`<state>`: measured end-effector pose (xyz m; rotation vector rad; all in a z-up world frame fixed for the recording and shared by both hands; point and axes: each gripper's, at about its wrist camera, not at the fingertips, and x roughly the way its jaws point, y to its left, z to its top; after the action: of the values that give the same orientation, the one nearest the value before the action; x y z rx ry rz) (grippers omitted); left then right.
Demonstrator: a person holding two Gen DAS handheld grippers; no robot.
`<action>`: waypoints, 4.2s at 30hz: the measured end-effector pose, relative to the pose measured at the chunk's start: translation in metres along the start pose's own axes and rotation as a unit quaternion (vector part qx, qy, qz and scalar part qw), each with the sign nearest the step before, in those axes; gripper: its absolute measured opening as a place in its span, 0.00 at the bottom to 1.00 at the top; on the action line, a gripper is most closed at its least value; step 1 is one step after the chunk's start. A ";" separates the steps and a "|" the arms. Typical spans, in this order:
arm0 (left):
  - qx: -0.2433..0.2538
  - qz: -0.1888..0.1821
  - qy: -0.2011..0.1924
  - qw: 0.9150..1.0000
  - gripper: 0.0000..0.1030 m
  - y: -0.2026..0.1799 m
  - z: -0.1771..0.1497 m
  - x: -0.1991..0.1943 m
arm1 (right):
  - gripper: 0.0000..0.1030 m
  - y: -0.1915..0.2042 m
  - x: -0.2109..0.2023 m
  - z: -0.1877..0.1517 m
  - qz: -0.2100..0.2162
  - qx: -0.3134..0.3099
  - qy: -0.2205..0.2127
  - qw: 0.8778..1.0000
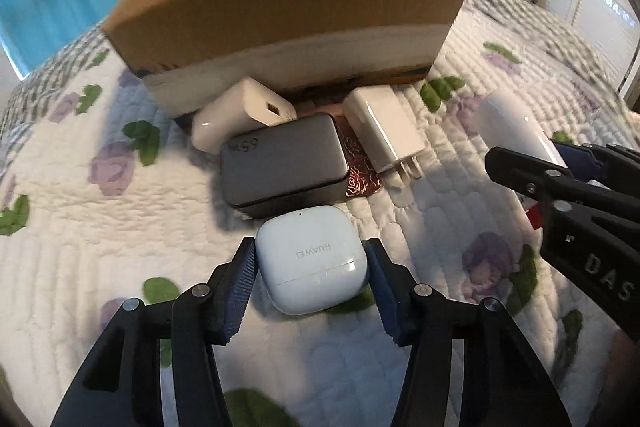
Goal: Organize rigid objects
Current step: 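Grasp the red-capped white bottle with the right gripper while the left grasps the white earbuds case, then carry the bottle and earbuds case into the box and open both grippers, then grasp the grey power bank with the left gripper while the right grasps a white charger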
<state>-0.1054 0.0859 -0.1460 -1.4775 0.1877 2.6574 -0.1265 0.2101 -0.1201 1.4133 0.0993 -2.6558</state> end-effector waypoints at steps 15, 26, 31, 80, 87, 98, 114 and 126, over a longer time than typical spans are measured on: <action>-0.016 -0.013 -0.119 0.993 0.54 0.024 0.049 -0.105 | 0.35 0.009 -0.092 0.045 0.003 -0.026 -0.098 0.995; -0.017 0.002 -0.179 0.984 0.54 0.056 0.142 -0.142 | 0.35 0.021 -0.148 0.132 0.006 -0.056 -0.176 0.983; 0.005 0.035 -0.175 0.984 0.54 0.062 0.177 -0.115 | 0.35 0.023 -0.138 0.168 0.011 -0.059 -0.185 0.981; -0.033 0.016 -0.139 0.990 0.74 0.123 0.152 -0.041 | 0.46 0.057 0.061 0.168 0.067 -0.047 -0.062 0.995; -0.031 0.021 -0.153 0.988 0.74 0.111 0.145 -0.075 | 0.60 0.046 0.007 0.167 0.059 -0.041 -0.104 0.992; -0.042 0.023 -0.135 0.990 0.89 0.085 0.106 -0.097 | 0.80 0.025 -0.078 0.127 0.014 -0.063 -0.125 0.990; -0.051 -0.014 -0.014 0.999 0.89 0.025 0.042 0.015 | 0.90 -0.018 0.011 0.034 -0.027 -0.018 -0.013 0.999; -0.066 -0.029 -0.028 0.997 0.68 0.026 0.038 0.040 | 0.90 -0.017 0.026 0.030 -0.029 -0.013 0.007 0.999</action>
<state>-0.1623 0.0669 -0.1586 -1.4193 -0.0349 2.7067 -0.1681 0.2214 -0.1243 1.4423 0.1777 -2.6823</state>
